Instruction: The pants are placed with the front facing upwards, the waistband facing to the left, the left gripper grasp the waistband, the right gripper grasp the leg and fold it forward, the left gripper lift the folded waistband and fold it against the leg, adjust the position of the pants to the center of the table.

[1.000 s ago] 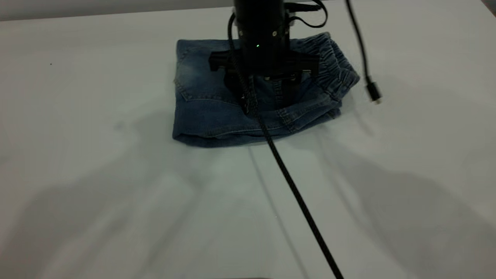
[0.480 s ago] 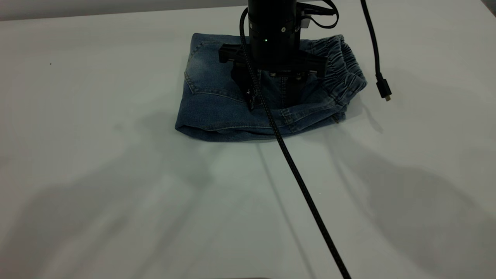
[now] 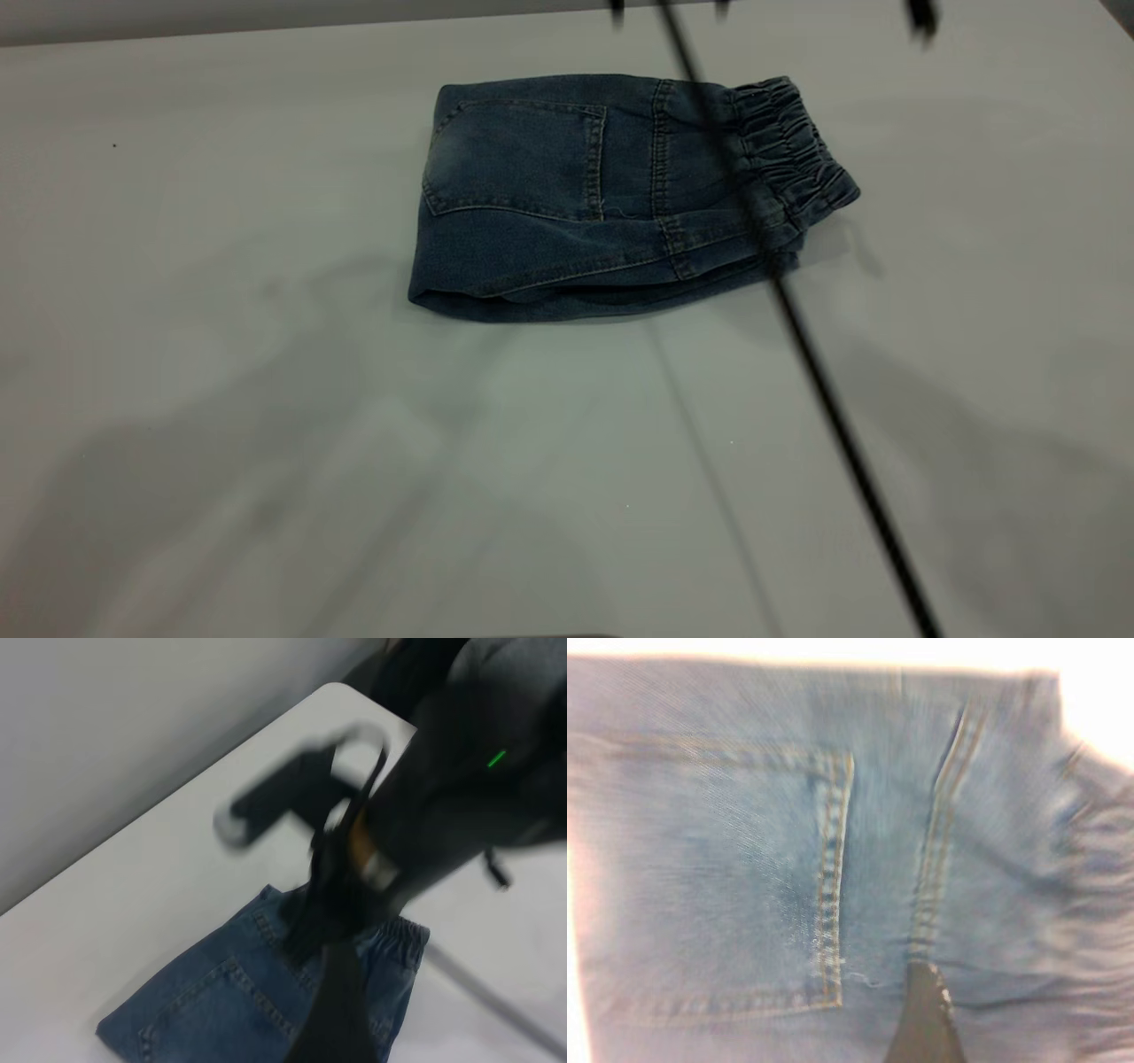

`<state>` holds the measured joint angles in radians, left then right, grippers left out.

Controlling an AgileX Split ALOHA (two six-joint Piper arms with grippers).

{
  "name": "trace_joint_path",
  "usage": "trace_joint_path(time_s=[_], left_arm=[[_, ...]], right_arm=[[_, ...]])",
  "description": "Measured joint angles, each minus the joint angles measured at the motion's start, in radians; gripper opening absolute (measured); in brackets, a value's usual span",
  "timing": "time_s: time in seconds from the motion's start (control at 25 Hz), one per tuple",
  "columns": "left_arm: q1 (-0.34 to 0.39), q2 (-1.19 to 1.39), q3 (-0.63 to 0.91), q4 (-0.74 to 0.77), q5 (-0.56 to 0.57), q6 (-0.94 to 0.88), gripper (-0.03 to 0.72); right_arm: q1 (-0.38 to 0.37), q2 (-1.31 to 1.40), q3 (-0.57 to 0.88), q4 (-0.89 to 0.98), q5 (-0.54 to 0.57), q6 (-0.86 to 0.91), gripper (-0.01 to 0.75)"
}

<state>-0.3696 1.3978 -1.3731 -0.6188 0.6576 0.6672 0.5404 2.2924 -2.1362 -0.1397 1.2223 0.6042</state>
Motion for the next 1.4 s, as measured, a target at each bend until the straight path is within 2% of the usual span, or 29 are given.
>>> trace_joint_path(time_s=[0.16,0.32,0.48,0.64,0.88,1.08,1.4], left_arm=[[0.000,-0.029,0.000,0.098,0.058,-0.005,0.585],[0.000,-0.098,0.000,0.266,0.154,-0.091,0.585],[0.000,-0.168,0.000,0.434,0.325,-0.228,0.585],[0.000,-0.201,0.000,0.546,0.506,-0.322,0.586],[0.000,-0.214,0.030,0.586,0.515,-0.364,0.586],[0.000,-0.253,0.130,0.587,0.515,-0.380,0.586],[0.000,-0.389,0.327,0.587,0.515,-0.425,0.586]], right_arm=[[0.000,-0.165,0.000,-0.002,0.014,-0.178,0.444],[0.000,-0.333,0.005,0.002,0.023,-0.317,0.444],[0.000,-0.516,0.063,0.032,0.032,-0.385,0.444],[0.000,-0.691,0.185,0.036,0.037,-0.411,0.444],[0.000,-0.911,0.482,0.031,0.038,-0.416,0.444],[0.000,-1.100,0.761,0.029,0.038,-0.416,0.444],[0.000,-1.457,1.123,0.035,0.038,-0.415,0.444]])
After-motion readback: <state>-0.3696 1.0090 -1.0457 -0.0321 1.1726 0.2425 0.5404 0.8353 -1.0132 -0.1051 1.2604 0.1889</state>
